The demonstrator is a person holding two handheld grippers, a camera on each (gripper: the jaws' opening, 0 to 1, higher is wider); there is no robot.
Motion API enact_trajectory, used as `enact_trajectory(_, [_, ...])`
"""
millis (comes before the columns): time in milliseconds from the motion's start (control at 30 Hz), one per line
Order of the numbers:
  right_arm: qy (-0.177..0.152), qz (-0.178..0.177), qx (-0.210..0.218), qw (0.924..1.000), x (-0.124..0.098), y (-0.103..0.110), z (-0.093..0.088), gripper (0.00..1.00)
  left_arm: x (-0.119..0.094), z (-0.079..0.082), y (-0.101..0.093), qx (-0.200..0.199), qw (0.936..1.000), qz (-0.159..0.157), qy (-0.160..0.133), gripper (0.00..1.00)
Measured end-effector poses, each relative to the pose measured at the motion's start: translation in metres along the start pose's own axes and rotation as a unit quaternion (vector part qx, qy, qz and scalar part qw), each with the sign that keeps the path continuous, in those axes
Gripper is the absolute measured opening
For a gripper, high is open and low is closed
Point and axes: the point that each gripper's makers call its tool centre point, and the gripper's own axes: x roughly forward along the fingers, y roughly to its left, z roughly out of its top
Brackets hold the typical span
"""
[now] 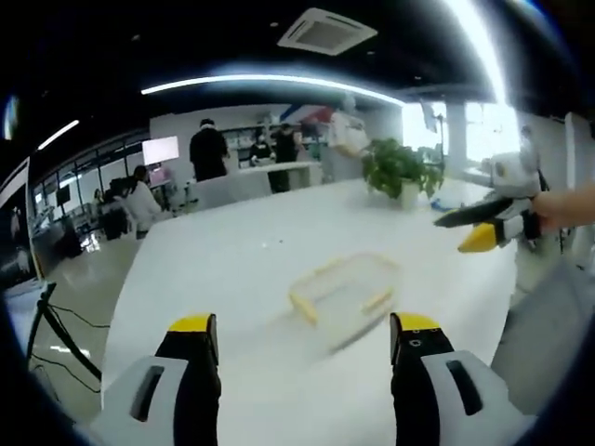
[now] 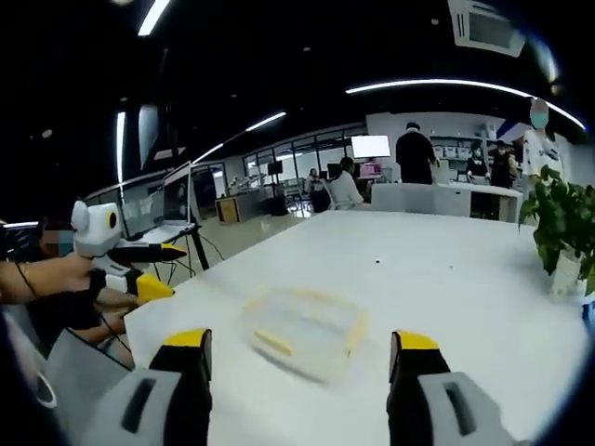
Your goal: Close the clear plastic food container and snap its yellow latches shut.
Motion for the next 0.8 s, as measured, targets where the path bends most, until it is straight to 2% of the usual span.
enact_trajectory(333, [-0.001,-0.011,0.018,0.9998,-0.018,0.007,-0.014,0.79,-0.015,-0.011,-0.004,-0.005,1.0000,0.000,0.008,0.73])
enact_trajectory(800, [0.009,-0.020,0.028,0.9994,-0.035,0.013,-0.028,0.78,-0.025,-0.016,-0.013,-0.021,0.9998,-0.004,0.000,0.73])
